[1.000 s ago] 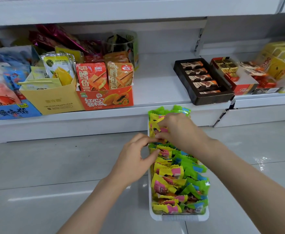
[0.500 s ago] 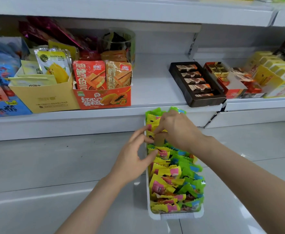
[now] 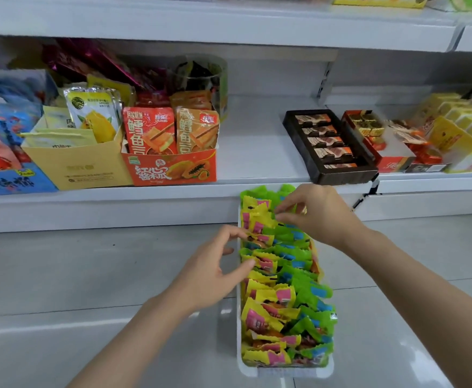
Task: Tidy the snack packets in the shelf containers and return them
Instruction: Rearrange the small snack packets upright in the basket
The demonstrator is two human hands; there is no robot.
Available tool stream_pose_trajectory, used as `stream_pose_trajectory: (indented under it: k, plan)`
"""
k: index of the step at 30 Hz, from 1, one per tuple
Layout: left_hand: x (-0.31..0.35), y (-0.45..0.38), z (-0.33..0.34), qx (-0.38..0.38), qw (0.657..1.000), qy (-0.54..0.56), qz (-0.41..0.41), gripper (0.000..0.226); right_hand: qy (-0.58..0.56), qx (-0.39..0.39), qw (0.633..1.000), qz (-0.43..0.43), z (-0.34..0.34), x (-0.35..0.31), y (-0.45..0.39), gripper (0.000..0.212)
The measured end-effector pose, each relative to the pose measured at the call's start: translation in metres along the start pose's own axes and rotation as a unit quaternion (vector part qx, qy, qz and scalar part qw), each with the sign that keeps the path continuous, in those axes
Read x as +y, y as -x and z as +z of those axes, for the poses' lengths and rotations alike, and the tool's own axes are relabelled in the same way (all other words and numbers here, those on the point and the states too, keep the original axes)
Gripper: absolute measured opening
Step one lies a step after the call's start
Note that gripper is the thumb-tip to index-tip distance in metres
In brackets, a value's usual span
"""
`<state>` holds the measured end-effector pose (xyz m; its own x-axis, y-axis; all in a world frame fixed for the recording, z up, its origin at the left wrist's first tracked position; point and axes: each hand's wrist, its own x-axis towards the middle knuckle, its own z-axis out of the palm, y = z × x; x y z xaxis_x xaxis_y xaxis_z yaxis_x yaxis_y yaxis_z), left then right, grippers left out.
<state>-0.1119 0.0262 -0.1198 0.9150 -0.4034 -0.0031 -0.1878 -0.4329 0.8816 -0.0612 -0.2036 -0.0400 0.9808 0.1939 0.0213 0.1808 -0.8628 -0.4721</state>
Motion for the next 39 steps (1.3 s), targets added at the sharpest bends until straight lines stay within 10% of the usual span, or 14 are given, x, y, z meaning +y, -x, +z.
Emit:
stream_pose_trajectory:
  k: [4,10,24,39]
  plan:
    - [0.002,-0.004,-0.01,-0.042,0.999,-0.006,-0.03,0.062,0.03,-0.036,0.999,-0.011,0.015,-0.003,-0.011,0.013]
    - [0.025,-0.029,-0.018,-0.008,1.0,-0.005,-0.026,0.012,0.076,-0.049,0.996,0.026,0.017,-0.011,-0.019,0.021]
    - [0.025,-0.026,0.004,0.104,0.989,0.066,-0.082,0.019,0.151,-0.04,0.987,-0.023,0.03,-0.023,-0.016,0.02]
    - [0.022,-0.025,0.007,0.114,0.978,0.137,-0.109,0.015,-0.298,0.209,0.931,-0.026,-0.116,-0.021,0.007,0.01]
